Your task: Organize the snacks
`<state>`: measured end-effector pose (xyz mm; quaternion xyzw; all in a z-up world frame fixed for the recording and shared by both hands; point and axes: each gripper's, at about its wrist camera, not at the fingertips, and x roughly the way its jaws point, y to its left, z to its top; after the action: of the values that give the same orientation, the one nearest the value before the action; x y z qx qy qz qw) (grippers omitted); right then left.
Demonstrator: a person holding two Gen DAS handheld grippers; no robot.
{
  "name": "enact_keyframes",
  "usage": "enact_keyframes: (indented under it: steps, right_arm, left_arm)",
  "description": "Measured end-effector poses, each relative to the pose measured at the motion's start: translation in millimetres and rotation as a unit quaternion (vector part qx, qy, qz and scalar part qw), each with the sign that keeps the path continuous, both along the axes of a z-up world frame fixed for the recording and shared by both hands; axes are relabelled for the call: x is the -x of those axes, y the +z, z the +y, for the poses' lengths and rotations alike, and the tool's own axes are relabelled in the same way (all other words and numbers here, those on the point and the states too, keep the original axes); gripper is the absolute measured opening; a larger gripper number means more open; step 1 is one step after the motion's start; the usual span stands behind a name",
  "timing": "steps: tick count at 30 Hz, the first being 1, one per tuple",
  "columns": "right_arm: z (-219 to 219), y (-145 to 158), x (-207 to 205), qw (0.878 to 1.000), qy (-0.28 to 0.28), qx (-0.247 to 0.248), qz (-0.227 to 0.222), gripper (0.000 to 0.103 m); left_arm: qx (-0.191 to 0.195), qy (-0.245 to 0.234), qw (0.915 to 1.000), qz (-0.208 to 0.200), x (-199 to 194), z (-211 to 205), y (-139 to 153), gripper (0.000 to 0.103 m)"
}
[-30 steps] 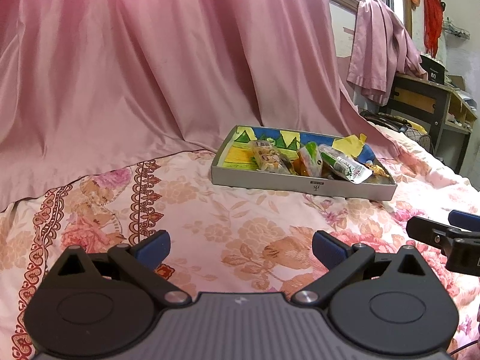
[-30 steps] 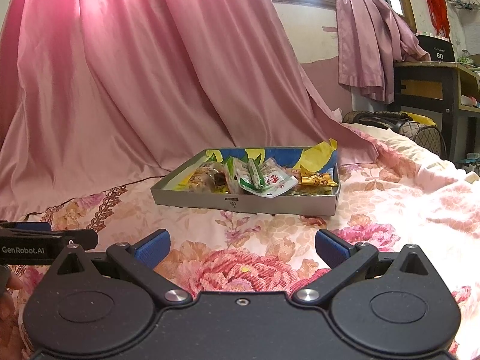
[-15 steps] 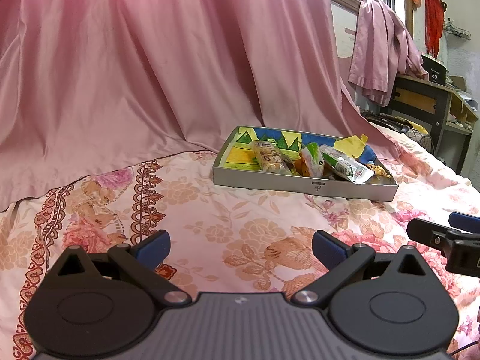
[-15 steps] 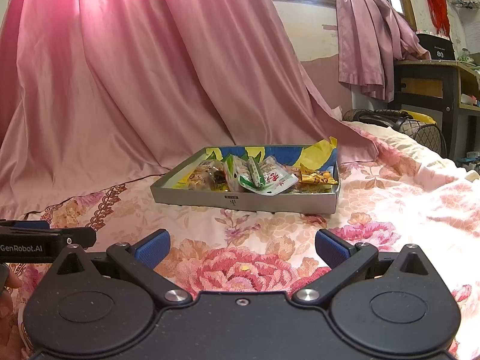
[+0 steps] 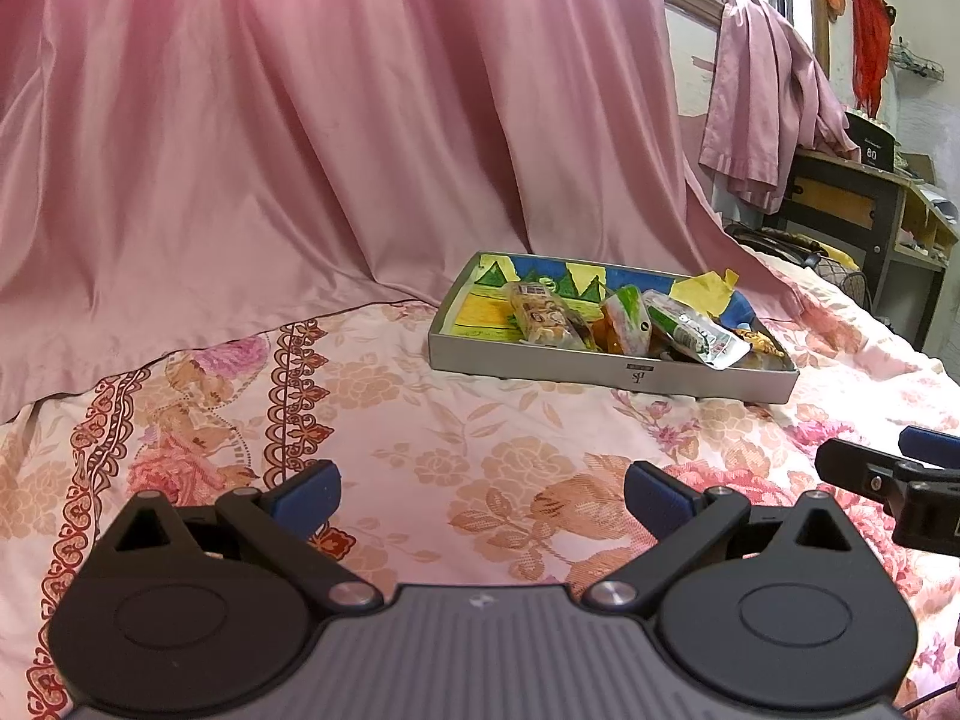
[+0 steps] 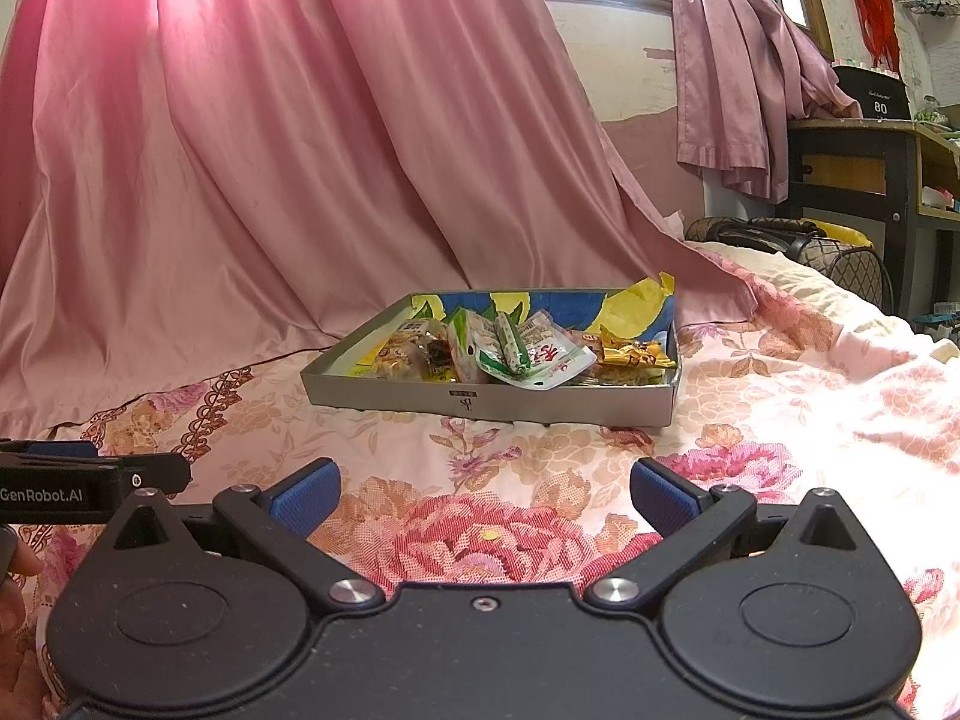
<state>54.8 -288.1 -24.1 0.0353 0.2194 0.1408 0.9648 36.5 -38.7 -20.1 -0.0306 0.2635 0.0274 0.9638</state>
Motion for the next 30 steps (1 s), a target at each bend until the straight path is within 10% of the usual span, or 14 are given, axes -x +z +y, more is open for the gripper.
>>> enact_keyframes:
  steps: [30]
  right_arm:
    - [0.8, -3.1, -0.2, 1.000, -0.001, -0.002, 0.004, 0.102]
  left_arm:
    - [-0.002, -0.002, 1.0000, 0.002, -0.4, 1.6, -1.6, 0.103]
